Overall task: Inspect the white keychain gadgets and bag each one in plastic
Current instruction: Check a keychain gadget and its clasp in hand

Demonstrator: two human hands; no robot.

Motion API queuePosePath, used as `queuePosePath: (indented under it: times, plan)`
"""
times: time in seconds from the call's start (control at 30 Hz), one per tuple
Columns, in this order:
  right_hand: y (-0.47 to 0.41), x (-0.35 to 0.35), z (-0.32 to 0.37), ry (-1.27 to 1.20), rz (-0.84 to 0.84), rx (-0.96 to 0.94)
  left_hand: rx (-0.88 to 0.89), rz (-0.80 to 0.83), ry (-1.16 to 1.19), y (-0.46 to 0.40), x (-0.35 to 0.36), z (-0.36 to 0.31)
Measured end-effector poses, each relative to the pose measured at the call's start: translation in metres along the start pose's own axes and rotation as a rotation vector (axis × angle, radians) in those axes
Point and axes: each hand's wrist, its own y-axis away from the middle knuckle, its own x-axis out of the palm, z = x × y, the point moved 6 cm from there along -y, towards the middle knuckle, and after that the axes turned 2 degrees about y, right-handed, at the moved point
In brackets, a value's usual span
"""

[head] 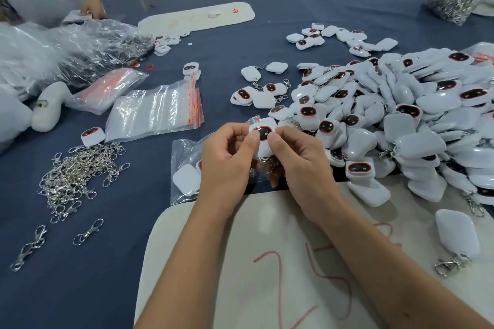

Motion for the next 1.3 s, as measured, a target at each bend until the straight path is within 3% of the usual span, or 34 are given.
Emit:
queuePosePath:
  times: [0.33,0.87,1.3]
  plan:
    - [-0.0018,-0.0021,-0.0036,0.014,-0.019,0.013,0.038,-0.048,-0.051,0.0016,0.0013,-0.0022]
    - [-0.0011,-0.006,-0.0038,-0.051,-0.058,0.013,0.068,0.06,-0.008,0.0041,0.0087,-0.0027]
    - [0.0009,-0.0011,-0.0028,-0.042,0.054,0.012,0.035,-0.073,-0.004,0.0028,0.0015,-0.0022]
